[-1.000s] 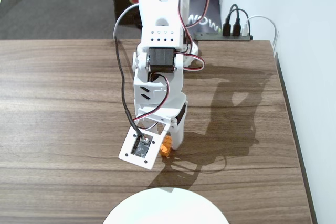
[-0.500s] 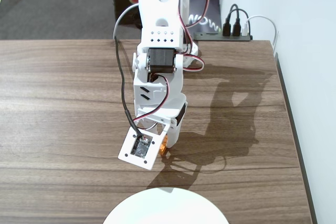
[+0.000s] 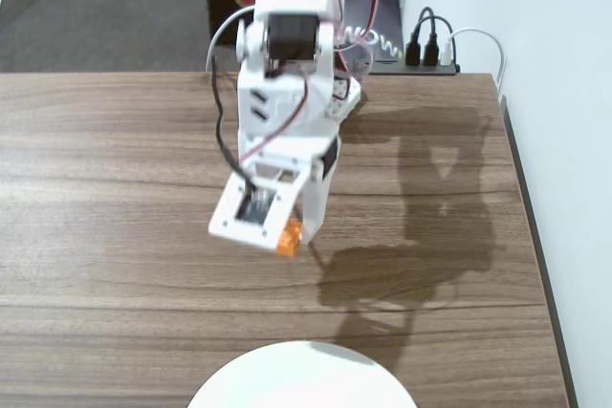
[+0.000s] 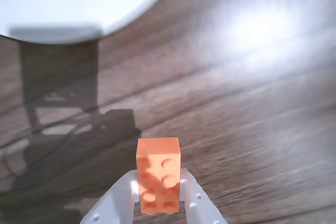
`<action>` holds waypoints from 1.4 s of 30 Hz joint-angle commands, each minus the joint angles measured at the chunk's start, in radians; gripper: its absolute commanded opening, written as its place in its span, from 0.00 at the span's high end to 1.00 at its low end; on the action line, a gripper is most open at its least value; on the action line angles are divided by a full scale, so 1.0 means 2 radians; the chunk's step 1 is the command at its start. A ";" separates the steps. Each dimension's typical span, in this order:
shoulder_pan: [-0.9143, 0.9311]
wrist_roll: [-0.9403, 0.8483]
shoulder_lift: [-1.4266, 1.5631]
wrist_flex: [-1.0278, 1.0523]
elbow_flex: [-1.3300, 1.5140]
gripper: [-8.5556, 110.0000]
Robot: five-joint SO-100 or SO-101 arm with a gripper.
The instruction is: Grasp a lego block and put it on the plate.
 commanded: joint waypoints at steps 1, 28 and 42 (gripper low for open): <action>0.004 -0.014 0.035 0.004 -0.041 0.87; -0.001 -0.044 -0.153 -0.197 -0.199 0.87; -0.024 -0.061 -0.314 -0.133 -0.314 0.87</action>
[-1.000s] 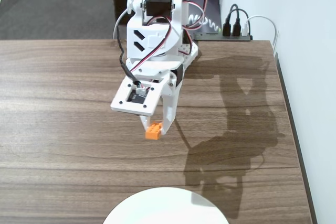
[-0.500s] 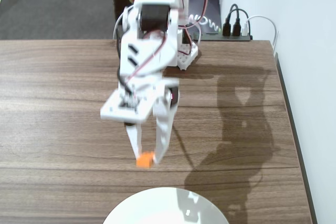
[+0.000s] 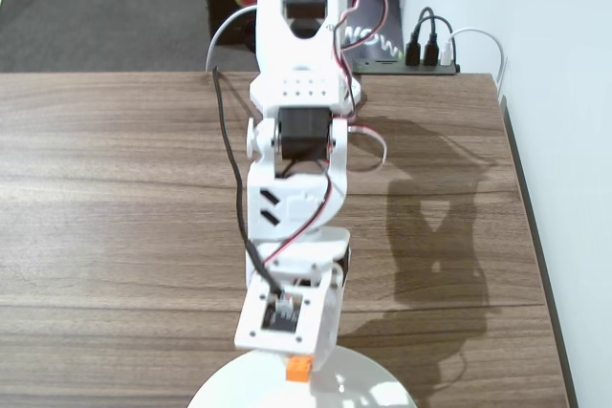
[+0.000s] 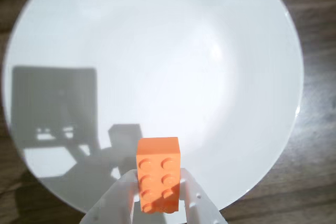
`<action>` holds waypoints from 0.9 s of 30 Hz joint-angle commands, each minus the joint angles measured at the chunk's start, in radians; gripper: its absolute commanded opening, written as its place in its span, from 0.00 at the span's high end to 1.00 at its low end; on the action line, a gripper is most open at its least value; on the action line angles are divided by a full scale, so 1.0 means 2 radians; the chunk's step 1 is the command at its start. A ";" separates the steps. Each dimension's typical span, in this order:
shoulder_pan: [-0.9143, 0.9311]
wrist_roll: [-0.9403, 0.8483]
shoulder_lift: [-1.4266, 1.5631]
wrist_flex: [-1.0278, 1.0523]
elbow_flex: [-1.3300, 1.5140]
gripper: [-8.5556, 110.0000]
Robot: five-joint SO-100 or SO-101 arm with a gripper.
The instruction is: Grasp a lego block and put it on the plate.
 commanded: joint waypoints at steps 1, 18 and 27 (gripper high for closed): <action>-0.001 -0.002 -0.005 0.012 -0.028 0.87; 0.002 0.012 -0.021 0.025 -0.044 0.84; 0.004 0.033 -0.019 0.031 -0.046 0.76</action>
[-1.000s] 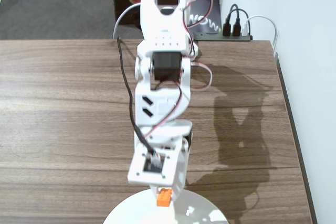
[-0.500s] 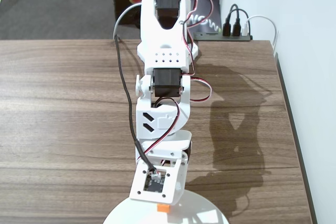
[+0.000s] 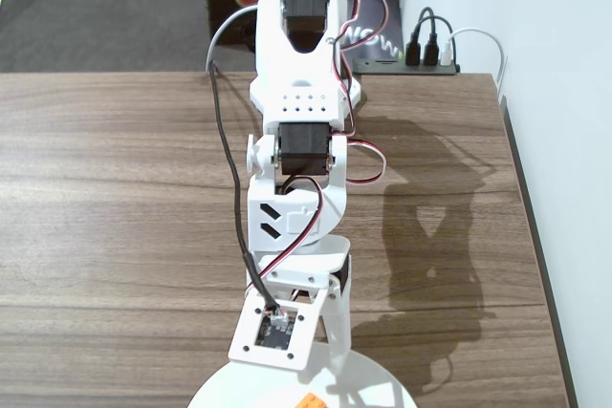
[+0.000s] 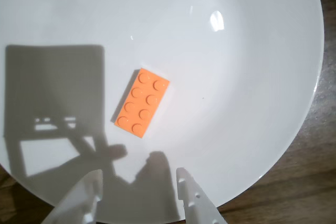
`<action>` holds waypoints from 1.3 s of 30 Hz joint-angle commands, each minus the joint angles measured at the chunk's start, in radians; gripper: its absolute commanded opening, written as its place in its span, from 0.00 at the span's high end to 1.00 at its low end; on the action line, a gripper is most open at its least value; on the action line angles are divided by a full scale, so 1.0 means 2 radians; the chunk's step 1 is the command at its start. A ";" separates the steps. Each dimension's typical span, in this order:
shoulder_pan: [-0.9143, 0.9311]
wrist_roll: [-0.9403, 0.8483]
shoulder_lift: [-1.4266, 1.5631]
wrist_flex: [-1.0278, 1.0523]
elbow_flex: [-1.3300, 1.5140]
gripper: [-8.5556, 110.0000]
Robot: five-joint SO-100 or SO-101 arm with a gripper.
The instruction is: Grasp a lego block and put it on the plate.
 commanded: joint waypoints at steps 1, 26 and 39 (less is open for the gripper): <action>0.005 0.005 0.009 0.002 -0.025 0.76; -0.011 0.184 0.392 0.021 0.336 0.92; -0.019 0.321 0.575 0.032 0.492 0.92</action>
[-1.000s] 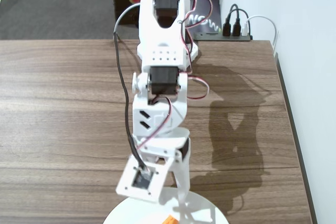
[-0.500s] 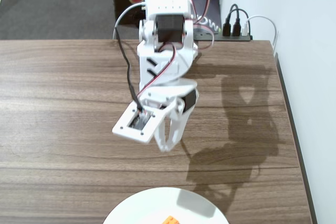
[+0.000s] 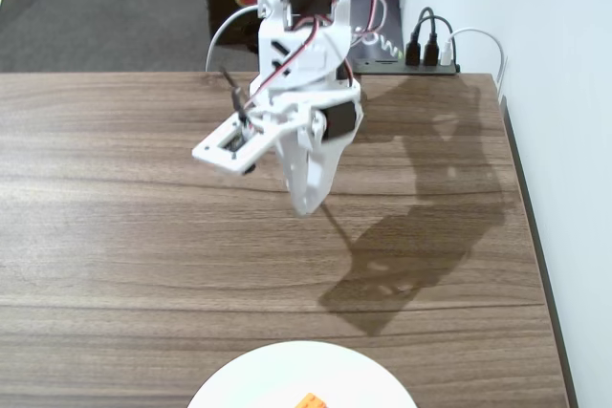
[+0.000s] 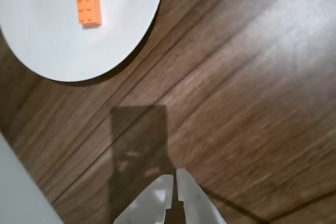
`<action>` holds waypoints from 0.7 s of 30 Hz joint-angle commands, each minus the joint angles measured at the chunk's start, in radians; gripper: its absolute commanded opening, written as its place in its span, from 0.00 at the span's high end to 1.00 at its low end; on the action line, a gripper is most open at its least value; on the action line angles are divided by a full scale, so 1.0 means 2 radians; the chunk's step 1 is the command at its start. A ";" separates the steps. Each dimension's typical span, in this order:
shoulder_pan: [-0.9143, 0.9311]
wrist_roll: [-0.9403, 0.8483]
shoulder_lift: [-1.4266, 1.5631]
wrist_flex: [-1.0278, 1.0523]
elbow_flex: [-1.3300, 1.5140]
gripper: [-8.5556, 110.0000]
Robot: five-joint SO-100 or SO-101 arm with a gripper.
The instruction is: Grasp a lego block and put it on the plate.
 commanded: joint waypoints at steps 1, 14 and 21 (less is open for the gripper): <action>-0.005 0.038 0.054 0.008 0.016 0.92; 0.004 0.151 0.258 0.041 0.172 0.92; 0.028 0.208 0.338 0.048 0.225 0.92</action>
